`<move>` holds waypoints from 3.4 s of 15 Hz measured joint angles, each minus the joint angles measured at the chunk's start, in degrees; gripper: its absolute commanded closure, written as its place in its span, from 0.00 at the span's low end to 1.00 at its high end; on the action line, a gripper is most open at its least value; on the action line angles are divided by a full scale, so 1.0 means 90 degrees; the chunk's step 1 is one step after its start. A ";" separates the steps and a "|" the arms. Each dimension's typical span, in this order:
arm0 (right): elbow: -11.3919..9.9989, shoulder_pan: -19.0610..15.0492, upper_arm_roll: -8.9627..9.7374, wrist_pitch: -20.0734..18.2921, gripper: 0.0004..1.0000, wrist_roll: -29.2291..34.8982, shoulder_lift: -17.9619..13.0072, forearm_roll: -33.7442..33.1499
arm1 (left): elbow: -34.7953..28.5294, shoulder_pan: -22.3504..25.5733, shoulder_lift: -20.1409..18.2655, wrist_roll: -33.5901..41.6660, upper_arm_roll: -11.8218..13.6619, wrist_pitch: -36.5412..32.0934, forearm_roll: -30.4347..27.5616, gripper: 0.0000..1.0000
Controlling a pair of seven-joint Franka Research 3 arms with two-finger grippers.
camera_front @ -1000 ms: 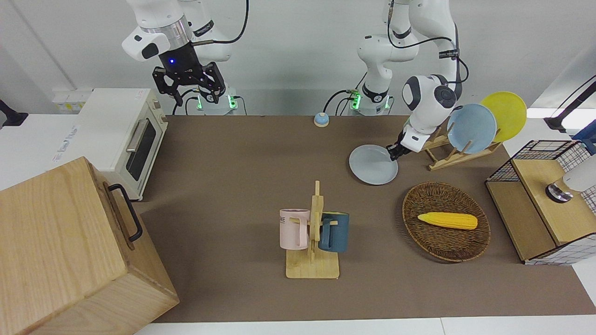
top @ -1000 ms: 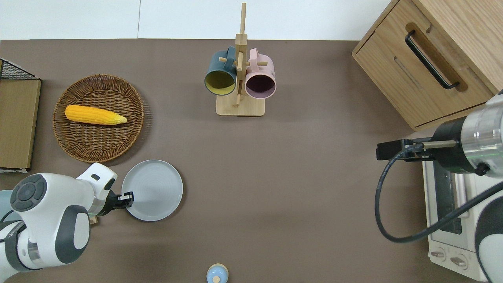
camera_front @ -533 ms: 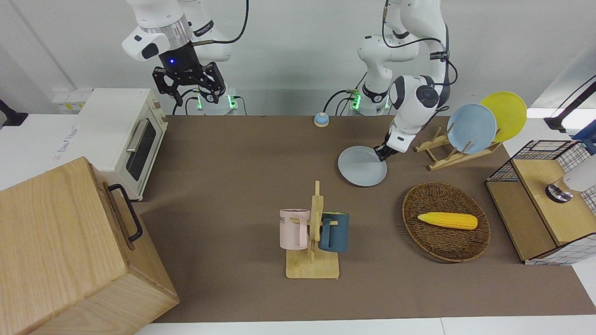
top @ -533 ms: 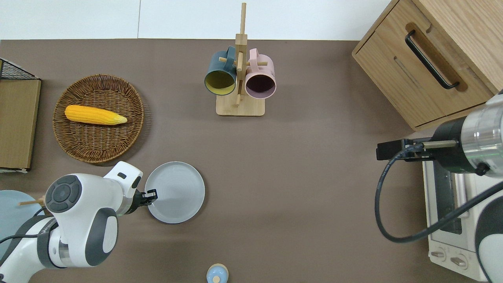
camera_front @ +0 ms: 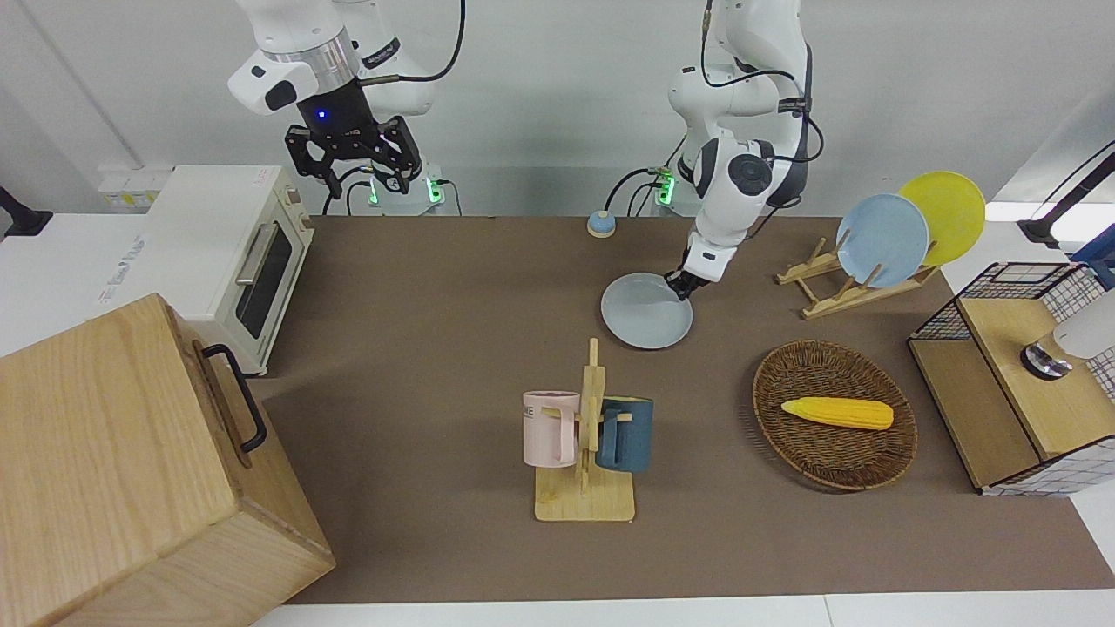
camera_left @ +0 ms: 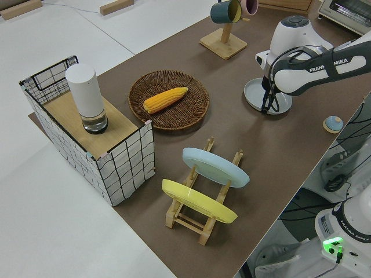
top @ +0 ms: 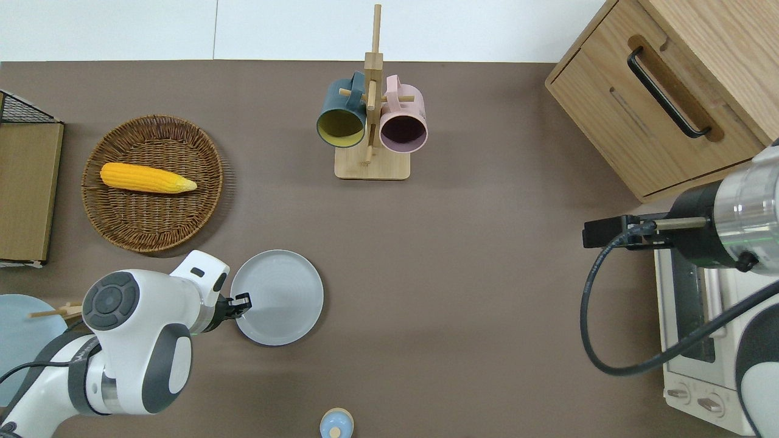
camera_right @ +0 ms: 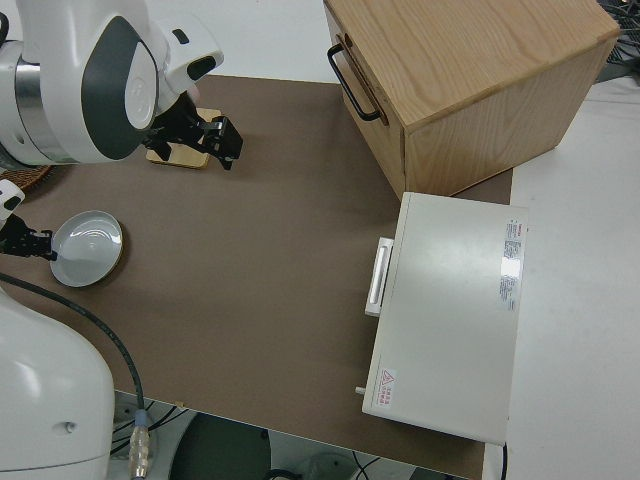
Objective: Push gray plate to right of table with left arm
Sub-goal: 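Keep pushing the gray plate with the left gripper toward the table center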
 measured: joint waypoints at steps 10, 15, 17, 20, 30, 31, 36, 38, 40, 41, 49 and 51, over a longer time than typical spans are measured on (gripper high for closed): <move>0.0000 0.0000 0.0000 0.0000 0.00 0.0000 0.0000 0.0000 | 0.0040 -0.0034 0.0032 -0.1232 -0.0874 0.0277 -0.0044 1.00; 0.0000 0.0000 0.0000 0.0000 0.00 0.0000 0.0000 0.0000 | 0.0135 -0.0040 0.0138 -0.1572 -0.1205 0.0466 -0.0172 1.00; 0.0000 0.0000 0.0000 0.0000 0.00 0.0000 0.0000 0.0000 | 0.0157 -0.0042 0.0172 -0.1720 -0.1324 0.0537 -0.0180 1.00; 0.0000 0.0000 0.0000 0.0000 0.00 0.0000 0.0000 0.0000 | 0.0219 -0.0056 0.0303 -0.2085 -0.1596 0.0799 -0.0183 1.00; 0.0000 0.0000 0.0000 0.0000 0.00 0.0000 0.0000 0.0000 | 0.0819 -0.0783 0.0859 -0.3124 -0.1791 0.1046 -0.0183 1.00; 0.0000 0.0000 0.0000 0.0000 0.00 0.0000 0.0000 0.0000 | 0.0891 -0.0836 0.0932 -0.3155 -0.1790 0.1053 -0.0183 1.00; 0.0000 0.0000 0.0000 0.0000 0.00 0.0000 0.0000 0.0000 | 0.1021 -0.1052 0.1228 -0.3431 -0.1788 0.1320 -0.0068 1.00; 0.0000 0.0000 0.0000 0.0000 0.00 0.0000 0.0000 0.0000 | 0.1109 -0.1162 0.1349 -0.3817 -0.1793 0.1421 0.0188 1.00; 0.0000 0.0000 0.0000 0.0000 0.00 0.0000 0.0000 0.0000 | 0.1258 -0.1229 0.1454 -0.4100 -0.1794 0.1447 0.0382 1.00; 0.0000 0.0000 0.0000 0.0000 0.00 0.0000 0.0000 0.0000 | 0.1316 -0.1246 0.1497 -0.4161 -0.1799 0.1448 0.0409 1.00; 0.0000 0.0000 0.0000 0.0000 0.00 0.0000 0.0000 0.0000 | 0.1451 -0.1315 0.1691 -0.4204 -0.1796 0.1465 0.0423 0.01; 0.0000 0.0000 0.0000 0.0000 0.00 0.0000 0.0000 0.0000 | 0.1466 -0.1315 0.1709 -0.4205 -0.1782 0.1466 0.0519 0.01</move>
